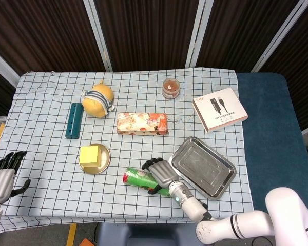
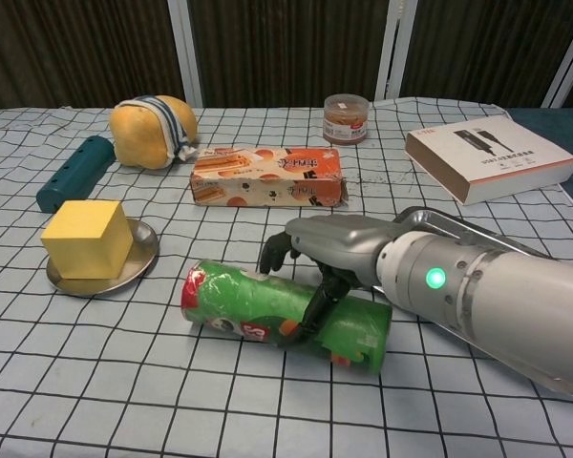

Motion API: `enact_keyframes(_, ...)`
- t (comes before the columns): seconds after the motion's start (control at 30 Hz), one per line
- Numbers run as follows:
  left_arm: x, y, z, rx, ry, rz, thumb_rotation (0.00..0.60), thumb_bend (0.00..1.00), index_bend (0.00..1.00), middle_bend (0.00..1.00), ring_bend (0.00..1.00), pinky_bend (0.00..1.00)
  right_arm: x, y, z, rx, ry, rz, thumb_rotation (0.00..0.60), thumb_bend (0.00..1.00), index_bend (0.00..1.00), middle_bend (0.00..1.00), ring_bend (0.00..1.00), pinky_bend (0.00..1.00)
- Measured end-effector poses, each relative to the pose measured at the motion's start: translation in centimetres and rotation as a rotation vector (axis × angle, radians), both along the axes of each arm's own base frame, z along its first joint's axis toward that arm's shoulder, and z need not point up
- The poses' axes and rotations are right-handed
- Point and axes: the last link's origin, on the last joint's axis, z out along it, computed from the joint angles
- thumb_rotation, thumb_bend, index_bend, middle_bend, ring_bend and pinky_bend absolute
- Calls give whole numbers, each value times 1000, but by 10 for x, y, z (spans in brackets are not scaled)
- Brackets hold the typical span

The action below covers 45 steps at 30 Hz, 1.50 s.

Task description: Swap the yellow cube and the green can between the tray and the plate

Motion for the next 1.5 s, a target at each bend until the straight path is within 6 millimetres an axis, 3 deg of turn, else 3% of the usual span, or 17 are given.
enact_keyframes(0.17, 0, 0, -1, -12, -4, 4, 600, 356, 73, 83, 19, 157, -2, -3, -4, -38, 14, 8, 600, 100, 516, 442, 471, 489)
enact_keyframes(0.33, 0, 1, -1, -18, -10, 1, 600, 357, 76, 84, 18, 157, -6, -6, -1, -89, 46, 21, 600, 305, 728, 618, 662, 669)
enact_keyframes(0.5, 0, 0, -1, -23, -8, 2, 600, 357, 77, 85, 18, 158, -9, -11, 13, -161, 22, 8, 600, 372, 799, 679, 716, 721)
enact_keyframes(0.77, 1, 0, -3, -30, -5, 2, 600, 357, 78, 85, 19, 160, -24, -17, 63, -245, -50, 0, 600, 375, 802, 682, 717, 721)
enact_keyframes(1.0, 3, 0, -3, -34, -5, 1, 600, 358, 78, 85, 19, 170, -74, -13, 117, -367, -53, -63, 600, 375, 802, 682, 717, 721)
enact_keyframes(1.33, 4, -1, -5, -47, -11, 1, 600, 357, 79, 86, 19, 173, -132, -6, 124, -363, -9, -172, 600, 374, 771, 682, 704, 719)
enact_keyframes(1.43, 4, -1, -5, -52, -12, 0, 600, 357, 79, 86, 19, 174, -140, -5, 121, -346, 10, -189, 600, 375, 656, 655, 653, 687)
enact_keyframes(1.5, 4, -1, -6, -54, -13, 1, 600, 359, 79, 86, 20, 174, -142, -4, 119, -329, 17, -197, 600, 375, 533, 583, 606, 646)
